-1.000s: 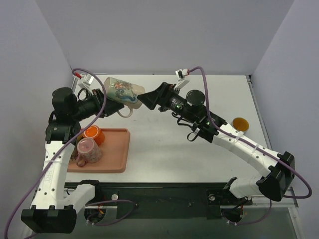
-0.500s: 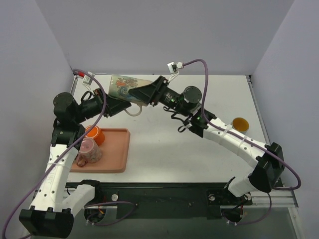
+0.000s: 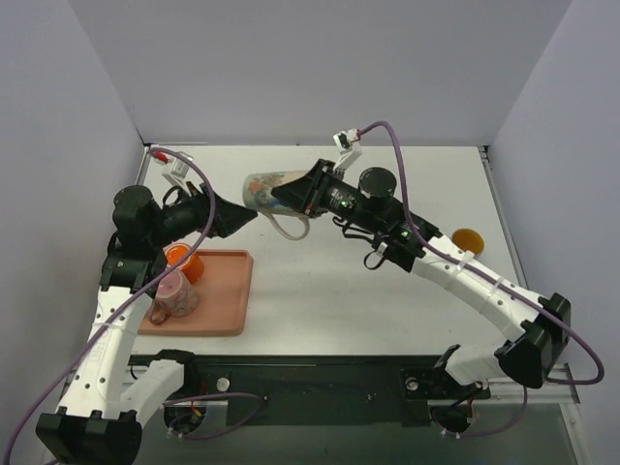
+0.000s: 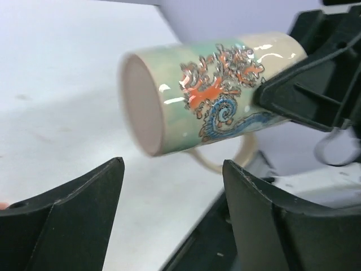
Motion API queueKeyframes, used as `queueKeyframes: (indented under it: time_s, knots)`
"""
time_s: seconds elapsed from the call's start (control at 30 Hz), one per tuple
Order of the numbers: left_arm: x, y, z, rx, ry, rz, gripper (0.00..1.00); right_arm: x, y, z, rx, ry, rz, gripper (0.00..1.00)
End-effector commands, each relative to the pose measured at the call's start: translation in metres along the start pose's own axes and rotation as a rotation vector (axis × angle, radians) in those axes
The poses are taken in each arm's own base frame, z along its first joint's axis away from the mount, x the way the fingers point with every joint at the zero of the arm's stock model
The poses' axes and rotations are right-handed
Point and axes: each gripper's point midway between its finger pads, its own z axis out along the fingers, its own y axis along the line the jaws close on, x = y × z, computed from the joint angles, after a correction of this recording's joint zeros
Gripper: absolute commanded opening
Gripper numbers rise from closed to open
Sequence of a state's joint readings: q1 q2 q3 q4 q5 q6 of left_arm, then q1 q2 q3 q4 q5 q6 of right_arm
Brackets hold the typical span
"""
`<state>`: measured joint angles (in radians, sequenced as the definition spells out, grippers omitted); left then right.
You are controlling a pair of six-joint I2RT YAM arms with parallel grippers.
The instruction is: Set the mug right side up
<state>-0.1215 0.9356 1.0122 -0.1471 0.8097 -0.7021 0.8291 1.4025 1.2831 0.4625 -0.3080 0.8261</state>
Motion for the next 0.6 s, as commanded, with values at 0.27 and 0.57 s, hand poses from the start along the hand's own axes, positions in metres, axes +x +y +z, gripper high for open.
queueKeyframes:
  time_s: [0.27, 0.57]
  knots:
    - [0.011, 0.118, -0.052, -0.617, 0.104, 0.414, 0.84, 0.006, -0.254, -0.241, 1.223, 0.393, -0.340, 0.00]
    - [0.014, 0.110, -0.049, -0.572, 0.131, 0.448, 0.84, 0.026, -0.324, -0.304, 1.459, 0.678, -0.264, 0.00]
